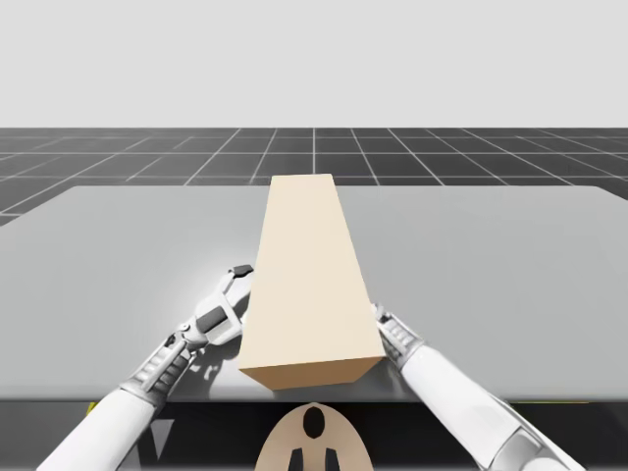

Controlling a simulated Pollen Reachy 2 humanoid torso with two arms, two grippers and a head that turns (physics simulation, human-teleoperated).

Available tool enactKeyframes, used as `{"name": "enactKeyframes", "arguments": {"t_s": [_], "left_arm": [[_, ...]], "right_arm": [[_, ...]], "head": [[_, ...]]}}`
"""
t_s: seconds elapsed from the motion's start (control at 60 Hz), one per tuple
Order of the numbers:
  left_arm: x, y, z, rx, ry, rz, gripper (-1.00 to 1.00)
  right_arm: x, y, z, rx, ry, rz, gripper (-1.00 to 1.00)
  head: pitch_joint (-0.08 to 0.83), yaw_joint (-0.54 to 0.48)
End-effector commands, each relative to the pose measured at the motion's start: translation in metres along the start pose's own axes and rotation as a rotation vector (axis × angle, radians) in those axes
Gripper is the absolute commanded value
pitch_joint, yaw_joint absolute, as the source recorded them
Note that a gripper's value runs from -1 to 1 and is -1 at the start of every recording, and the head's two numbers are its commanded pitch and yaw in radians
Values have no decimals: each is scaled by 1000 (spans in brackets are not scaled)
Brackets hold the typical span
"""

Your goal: Retrieve the object from inside the box.

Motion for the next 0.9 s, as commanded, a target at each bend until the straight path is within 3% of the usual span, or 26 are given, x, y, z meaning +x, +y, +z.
{"name": "enactKeyframes", "arguments": {"t_s": [0.017,0.15,0.317,0.5,0.7,0.717,0.9], "left_arm": [[-1,-3,-1,-7,-4,13,-1000],[-1,-1,0,-3,-8,15,-1000],[0,1,2,-1,-14,14,-1000],[2,4,4,6,-21,13,-1000],[2,6,6,14,-23,13,-1000],[2,7,6,16,-22,13,-1000],[2,8,7,21,-24,15,-1000]], "right_arm": [[23,6,55,-8,-78,42,1000],[37,16,99,-101,-79,101,1000],[52,34,134,-182,-80,165,1000],[73,42,169,-280,-73,239,1000],[112,36,206,-415,-90,337,1000],[118,35,211,-433,-82,362,1000],[154,22,240,-546,-113,437,1000]], "head": [[48,-10],[47,-10],[42,-8],[35,-3],[27,2],[27,2],[26,-1]]}}
